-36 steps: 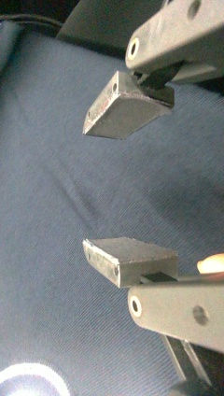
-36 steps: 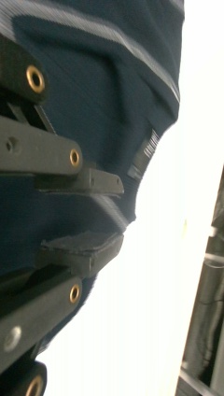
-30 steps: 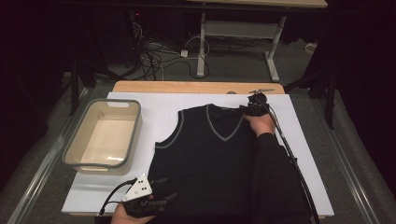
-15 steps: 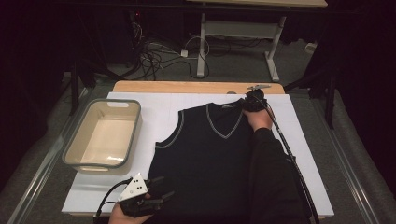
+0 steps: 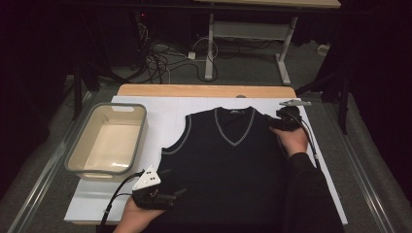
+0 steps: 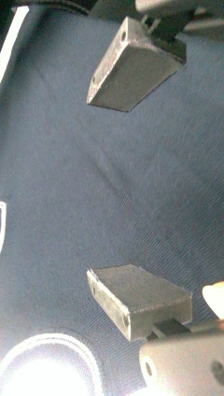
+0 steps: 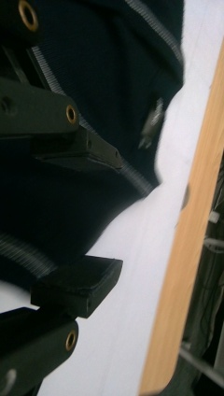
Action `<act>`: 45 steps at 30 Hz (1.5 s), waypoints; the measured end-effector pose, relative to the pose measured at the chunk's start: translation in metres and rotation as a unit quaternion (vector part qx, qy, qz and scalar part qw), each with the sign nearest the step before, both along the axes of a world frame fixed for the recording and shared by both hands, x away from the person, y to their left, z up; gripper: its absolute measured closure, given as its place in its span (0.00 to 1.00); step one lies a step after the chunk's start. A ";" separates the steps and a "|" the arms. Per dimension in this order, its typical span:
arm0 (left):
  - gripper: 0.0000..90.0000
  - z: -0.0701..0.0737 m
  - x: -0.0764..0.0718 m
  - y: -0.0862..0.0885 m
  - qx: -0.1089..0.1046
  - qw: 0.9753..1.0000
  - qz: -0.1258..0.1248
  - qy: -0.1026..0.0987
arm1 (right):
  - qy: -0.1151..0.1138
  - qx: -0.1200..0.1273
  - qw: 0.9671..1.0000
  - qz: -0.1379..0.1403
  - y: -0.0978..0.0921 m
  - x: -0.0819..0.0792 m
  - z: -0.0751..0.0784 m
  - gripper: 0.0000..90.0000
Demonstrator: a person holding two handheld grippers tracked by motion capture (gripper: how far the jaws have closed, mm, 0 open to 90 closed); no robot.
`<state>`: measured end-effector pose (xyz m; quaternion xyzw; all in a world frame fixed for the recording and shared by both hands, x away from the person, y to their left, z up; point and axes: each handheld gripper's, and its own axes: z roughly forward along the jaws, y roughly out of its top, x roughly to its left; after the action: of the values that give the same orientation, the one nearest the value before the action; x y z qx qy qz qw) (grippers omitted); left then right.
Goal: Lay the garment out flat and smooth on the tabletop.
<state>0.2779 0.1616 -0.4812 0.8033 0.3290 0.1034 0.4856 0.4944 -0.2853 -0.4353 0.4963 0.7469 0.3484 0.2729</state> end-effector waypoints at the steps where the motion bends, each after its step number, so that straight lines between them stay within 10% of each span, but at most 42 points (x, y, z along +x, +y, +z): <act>1: 0.16 -0.001 0.003 -0.001 0.003 1.000 0.003 0.001 | 0.003 -0.001 1.000 -0.006 -0.007 -0.005 -0.001 0.57; 9: 0.16 -0.009 0.006 0.001 0.028 0.999 0.010 0.013 | 0.081 0.021 0.996 -0.025 -0.036 -0.018 -0.036 0.56; 14: 0.16 -0.011 0.006 0.001 0.027 0.999 0.012 0.019 | 0.076 0.017 0.997 0.008 -0.031 -0.020 -0.035 0.92; 17: 0.16 -0.012 0.007 0.001 0.026 0.999 0.008 0.022 | 0.050 -0.033 0.998 -0.012 -0.031 -0.023 -0.030 0.97; 19: 0.16 -0.012 0.008 0.003 0.019 0.999 0.008 0.027 | 0.050 -0.003 0.998 -0.027 -0.042 -0.026 -0.030 0.96; 32: 0.12 -0.012 0.008 0.003 0.016 1.000 0.008 0.025 | 0.011 0.060 0.998 0.015 -0.041 -0.053 -0.021 0.26; 45: 0.00 -0.002 0.016 -0.002 0.011 0.999 0.020 0.023 | -0.020 0.070 0.997 0.022 -0.039 -0.085 -0.022 0.00</act>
<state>0.2939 0.1595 -0.4835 0.8038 0.3550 0.0982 0.4673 0.4090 -0.3240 -0.4577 0.4907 0.7258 0.4153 0.2450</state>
